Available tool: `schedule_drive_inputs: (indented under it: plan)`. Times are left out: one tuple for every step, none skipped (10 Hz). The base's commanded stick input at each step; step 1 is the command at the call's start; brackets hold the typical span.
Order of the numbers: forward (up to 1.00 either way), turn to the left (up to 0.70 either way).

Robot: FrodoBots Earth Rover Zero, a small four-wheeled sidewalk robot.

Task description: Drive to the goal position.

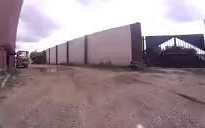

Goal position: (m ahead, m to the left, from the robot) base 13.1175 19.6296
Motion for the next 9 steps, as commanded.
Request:
schedule_drive_inputs:
  plan:
    - [0.5, -0.01]
    - [0.5, -0.01]
    - [0.5, -0.01]
    - [0.5, -0.01]
    - [0.5, -0.01]
    - [0.5, -0.01]
    - [0.5, -0.01]
    - [0.5, -0.01]
    - [0.5, -0.01]
